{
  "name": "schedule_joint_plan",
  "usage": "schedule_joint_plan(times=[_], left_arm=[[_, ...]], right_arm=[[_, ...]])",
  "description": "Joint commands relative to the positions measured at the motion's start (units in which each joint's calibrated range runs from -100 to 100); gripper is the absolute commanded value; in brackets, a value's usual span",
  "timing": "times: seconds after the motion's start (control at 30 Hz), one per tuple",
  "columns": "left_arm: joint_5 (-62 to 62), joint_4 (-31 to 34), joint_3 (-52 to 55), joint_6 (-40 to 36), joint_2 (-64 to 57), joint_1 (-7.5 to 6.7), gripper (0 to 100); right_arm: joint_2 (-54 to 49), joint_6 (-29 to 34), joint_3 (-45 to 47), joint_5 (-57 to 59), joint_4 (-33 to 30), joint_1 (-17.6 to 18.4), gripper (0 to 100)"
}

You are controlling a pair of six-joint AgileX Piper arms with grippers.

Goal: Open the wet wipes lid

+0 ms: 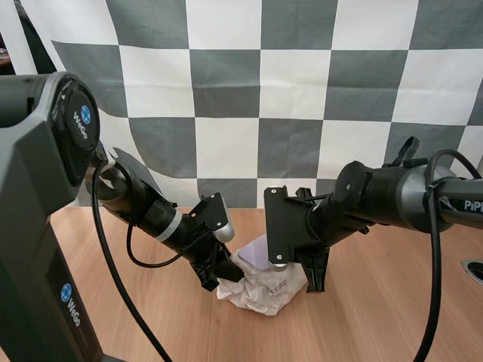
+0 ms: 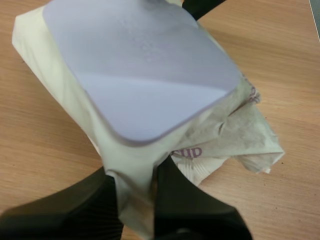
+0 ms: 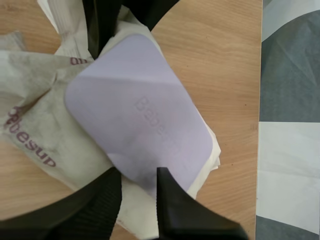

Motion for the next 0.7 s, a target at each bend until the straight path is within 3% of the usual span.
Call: schedule_joint_plan(times=[0.0, 0.1, 0.13, 0.67], left_arm=[[-0.12, 0.01, -0.07, 0.83, 0.04, 0.04, 0], [-0.12, 0.01, -0.07, 0.83, 0.04, 0.04, 0], [-0.12, 0.01, -0.07, 0.83, 0.04, 0.04, 0], [-0.12, -0.20, -0.07, 0.83, 0.04, 0.04, 0]], right_arm=[[-0.02, 0.00, 0.04, 1.96, 0.09, 0.03, 28], [-0.02, 0.00, 0.04, 2.62, 0.09, 0.03, 2], [-0.02, 0.00, 0.04, 2.62, 0.09, 0.03, 0], [-0.02, 0.00, -1.28, -1.32, 2.94, 0.03, 0]])
